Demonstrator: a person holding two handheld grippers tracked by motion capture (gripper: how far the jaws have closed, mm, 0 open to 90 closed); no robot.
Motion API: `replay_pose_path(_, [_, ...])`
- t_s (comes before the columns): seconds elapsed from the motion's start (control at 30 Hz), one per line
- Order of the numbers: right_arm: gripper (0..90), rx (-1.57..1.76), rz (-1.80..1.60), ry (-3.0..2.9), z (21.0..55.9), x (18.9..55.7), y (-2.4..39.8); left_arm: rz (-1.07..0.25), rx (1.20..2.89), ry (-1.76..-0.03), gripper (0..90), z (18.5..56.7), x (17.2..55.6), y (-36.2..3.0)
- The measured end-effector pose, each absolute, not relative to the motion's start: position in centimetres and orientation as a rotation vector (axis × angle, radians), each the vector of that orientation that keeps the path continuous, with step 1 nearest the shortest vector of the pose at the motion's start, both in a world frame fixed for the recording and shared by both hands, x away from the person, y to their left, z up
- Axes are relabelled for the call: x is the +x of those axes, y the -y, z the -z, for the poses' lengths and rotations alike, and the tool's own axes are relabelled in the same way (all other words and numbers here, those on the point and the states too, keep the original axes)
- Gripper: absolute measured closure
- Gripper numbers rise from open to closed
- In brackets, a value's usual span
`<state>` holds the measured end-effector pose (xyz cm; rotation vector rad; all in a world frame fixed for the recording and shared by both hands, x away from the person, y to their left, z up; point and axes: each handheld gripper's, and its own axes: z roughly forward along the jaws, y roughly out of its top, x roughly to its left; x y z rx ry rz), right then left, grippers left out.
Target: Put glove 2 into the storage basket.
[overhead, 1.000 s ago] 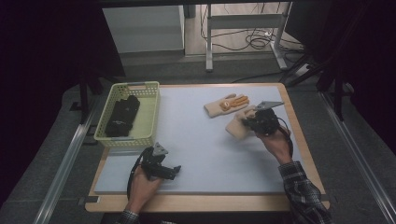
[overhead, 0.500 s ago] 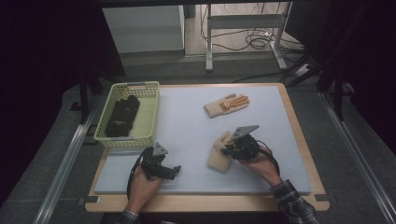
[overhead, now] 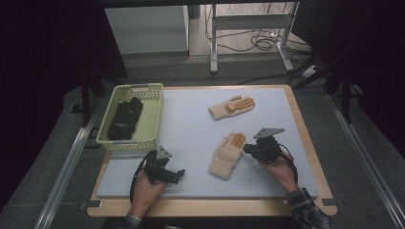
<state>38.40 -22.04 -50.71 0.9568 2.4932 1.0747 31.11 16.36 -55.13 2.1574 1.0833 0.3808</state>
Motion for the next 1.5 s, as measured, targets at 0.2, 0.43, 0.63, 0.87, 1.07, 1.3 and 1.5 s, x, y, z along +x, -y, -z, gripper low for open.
replay_pose_path(0.2, [82.1, 1.008, -1.073, -2.491, 52.3, 39.8, 22.1, -0.381, 2.157, -1.083, 0.0, 55.1, 31.1, -16.4])
replay_pose_path(0.43, [80.6, 0.99, -1.078, -2.484, 52.6, 41.1, 20.4, -0.381, 2.156, -1.083, 0.0, 55.1, 31.1, -16.4])
replay_pose_path(0.63, [76.5, 0.977, -1.085, -2.475, 52.1, 41.6, 20.4, -0.381, 2.156, -1.083, 0.0, 55.1, 31.1, -16.4])
replay_pose_path(0.87, [64.8, 1.071, -1.122, -2.415, 50.9, 44.4, 20.4, -0.381, 2.156, -1.083, 0.0, 55.1, 31.1, -16.4])
replay_pose_path(1.07, [54.0, 1.146, -1.113, -2.336, 50.6, 47.9, 18.9, -0.382, 2.156, -1.083, 0.0, 55.1, 31.1, -16.4])
replay_pose_path(1.3, [49.5, 1.201, -1.087, -2.281, 50.5, 51.3, 17.5, -0.382, 2.156, -1.082, 0.0, 55.1, 31.1, -16.4])
replay_pose_path(1.5, [47.9, 1.231, -1.09, -2.248, 50.6, 53.3, 16.7, -0.381, 2.156, -1.082, 0.0, 55.1, 31.1, -16.4])
